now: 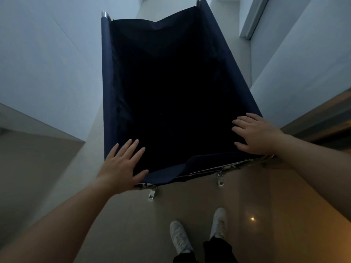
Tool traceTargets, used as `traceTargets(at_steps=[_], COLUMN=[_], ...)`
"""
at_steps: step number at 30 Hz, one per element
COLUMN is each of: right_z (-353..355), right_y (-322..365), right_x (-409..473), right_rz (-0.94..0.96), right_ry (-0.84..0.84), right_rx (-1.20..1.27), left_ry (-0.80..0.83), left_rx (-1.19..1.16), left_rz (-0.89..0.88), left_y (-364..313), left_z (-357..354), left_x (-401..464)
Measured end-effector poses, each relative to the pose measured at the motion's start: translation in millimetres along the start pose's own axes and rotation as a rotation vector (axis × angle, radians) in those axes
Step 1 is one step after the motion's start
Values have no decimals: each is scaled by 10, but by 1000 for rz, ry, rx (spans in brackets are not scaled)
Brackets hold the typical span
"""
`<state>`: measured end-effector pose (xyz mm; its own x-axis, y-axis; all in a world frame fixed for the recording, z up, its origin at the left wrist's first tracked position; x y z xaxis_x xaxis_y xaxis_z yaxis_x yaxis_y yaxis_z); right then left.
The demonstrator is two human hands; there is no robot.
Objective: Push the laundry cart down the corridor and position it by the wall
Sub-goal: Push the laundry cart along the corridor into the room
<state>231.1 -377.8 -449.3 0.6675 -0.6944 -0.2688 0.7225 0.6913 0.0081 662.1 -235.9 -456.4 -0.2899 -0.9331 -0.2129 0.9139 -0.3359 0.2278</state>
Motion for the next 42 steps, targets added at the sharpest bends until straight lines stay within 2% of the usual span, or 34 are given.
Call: traceTargets(at_steps=[3, 22, 42], right_z=[-22, 63, 402], right_y=[-16, -241, -1009], right_x=[34, 532, 1686], right_rz=[-13, -45, -126], right_ry=[-12, 6, 33], right_rx=[-11, -51, -35], left_ry=[25, -23, -30], left_rx=[63, -30, 44], left_rz=[-73, -37, -96], left_y=[95, 530, 1404], left_z=[1, 44, 117], left_x=[101, 781, 2309])
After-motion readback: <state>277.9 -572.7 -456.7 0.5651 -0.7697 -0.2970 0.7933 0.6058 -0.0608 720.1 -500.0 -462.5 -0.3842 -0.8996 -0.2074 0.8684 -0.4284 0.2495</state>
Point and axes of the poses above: each hand's wrist, its own x-axis towards the middle knuckle, its own z-axis out of the back of the hand, y = z × x, the point moved 1 cm from there along x, towards the middle knuckle, and after that the axes turned 10 degrees about x, right-handed, at the moved point
